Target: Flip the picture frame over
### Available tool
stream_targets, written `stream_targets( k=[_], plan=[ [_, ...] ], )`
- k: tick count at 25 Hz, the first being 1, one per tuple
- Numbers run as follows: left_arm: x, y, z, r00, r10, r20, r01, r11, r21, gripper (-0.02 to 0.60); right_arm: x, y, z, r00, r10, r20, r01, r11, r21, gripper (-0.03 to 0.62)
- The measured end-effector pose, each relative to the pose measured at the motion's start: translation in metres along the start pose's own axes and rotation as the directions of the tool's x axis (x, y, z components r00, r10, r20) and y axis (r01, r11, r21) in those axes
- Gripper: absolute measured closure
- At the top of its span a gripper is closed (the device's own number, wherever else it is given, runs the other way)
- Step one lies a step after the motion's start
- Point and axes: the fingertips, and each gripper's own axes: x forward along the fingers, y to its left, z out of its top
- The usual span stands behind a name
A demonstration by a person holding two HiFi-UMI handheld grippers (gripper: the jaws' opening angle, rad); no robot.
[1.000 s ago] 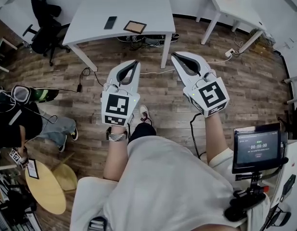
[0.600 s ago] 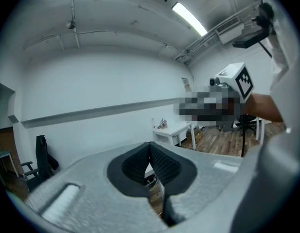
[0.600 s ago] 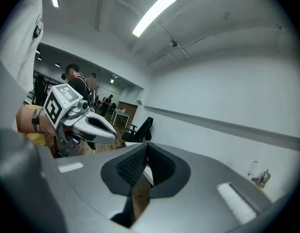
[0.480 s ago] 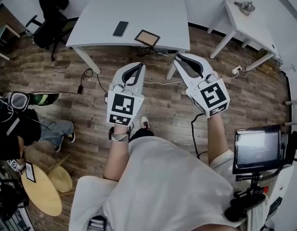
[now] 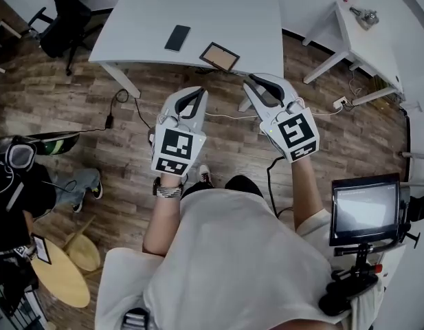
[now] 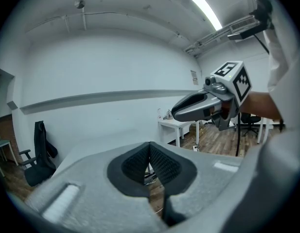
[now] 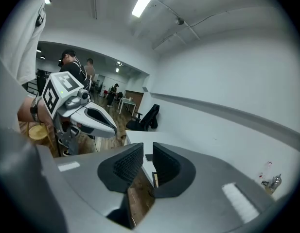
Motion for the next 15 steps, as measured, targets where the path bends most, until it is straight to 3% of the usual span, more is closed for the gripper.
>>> stream_targets(
  k=[5, 11, 15],
  plan=[
    [0.054, 0.018, -0.027, 0.998, -0.017, -0.058, 0.016, 0.999, -0.030, 0.580, 0.056, -0.030, -0.043, 0.996, 0.049, -0.078, -0.045, 0.998, 0.051, 0.528],
    [0.038, 0.018, -0.042, 0.996, -0.016, -0.085, 0.010, 0.998, -0.069, 0.580, 0.072, -0.011, -0.051, 0.987, 0.104, -0.126, -0.091, 0.990, 0.105, 0.525],
    [0.041, 0.023, -0.057, 0.995, 0.015, -0.103, -0.025, 0.995, -0.097, 0.580, 0.084, -0.008, -0.077, 0.976, 0.126, -0.180, -0.101, 0.985, 0.142, 0.522]
  ],
)
